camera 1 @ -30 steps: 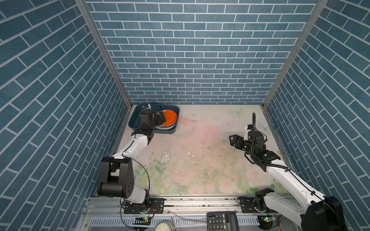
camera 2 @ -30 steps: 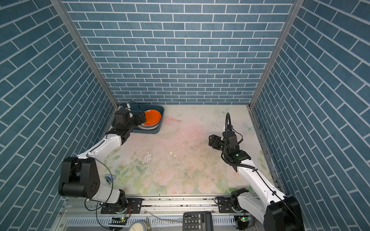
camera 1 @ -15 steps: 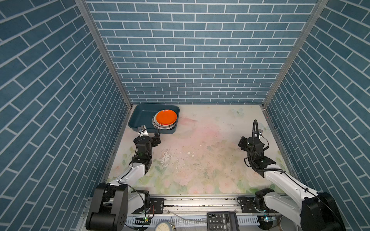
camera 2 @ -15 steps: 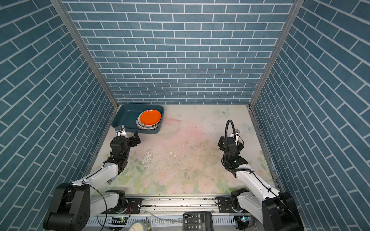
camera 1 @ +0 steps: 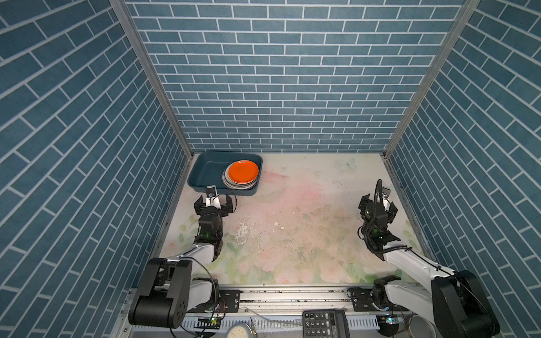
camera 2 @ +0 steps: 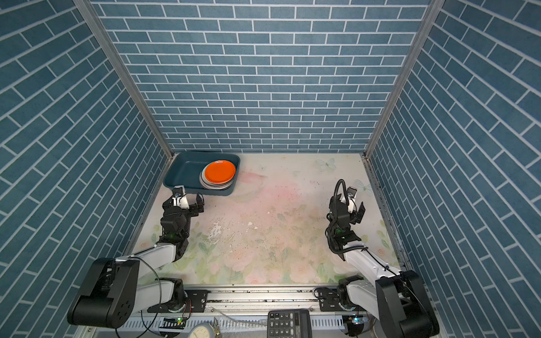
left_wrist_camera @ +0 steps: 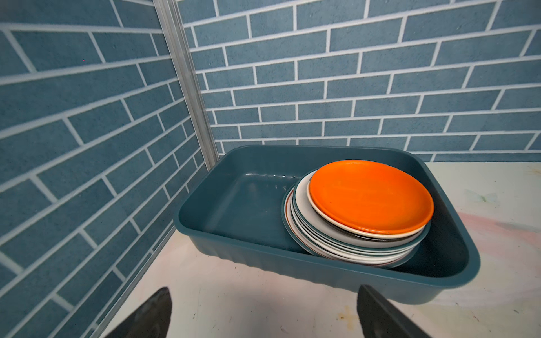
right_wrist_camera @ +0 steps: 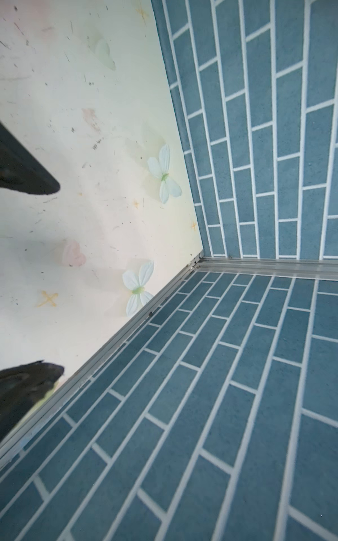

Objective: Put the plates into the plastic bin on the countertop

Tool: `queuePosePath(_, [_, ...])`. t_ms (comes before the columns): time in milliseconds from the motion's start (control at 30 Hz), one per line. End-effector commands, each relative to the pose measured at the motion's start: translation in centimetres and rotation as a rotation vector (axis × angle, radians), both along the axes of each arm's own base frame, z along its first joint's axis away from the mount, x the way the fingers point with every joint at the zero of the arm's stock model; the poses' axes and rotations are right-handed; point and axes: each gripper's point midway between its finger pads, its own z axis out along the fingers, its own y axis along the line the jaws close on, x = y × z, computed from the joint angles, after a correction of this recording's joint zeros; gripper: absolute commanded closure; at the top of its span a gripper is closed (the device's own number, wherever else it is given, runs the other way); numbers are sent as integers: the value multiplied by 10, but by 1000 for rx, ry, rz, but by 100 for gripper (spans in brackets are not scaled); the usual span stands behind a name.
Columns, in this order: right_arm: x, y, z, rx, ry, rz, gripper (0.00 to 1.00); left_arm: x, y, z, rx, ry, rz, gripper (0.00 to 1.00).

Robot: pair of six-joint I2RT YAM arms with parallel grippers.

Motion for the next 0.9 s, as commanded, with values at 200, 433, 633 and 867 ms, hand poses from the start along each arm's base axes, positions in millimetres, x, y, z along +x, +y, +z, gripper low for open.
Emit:
queuePosePath(200, [12, -16, -28, -107, 40, -47, 11, -5, 0, -26, 3, 3, -6, 1])
queuePosePath(433, [19, -12, -39, -148, -44, 33, 9, 8, -3, -50, 15, 46, -15, 0])
queuePosePath(633, [28, -7, -47, -123, 15, 90, 8, 28, -3, -58, 22, 167, -8, 0])
queuePosePath(867, [47, -3, -59, -65, 113, 187, 5, 33, -5, -60, 23, 191, -18, 0])
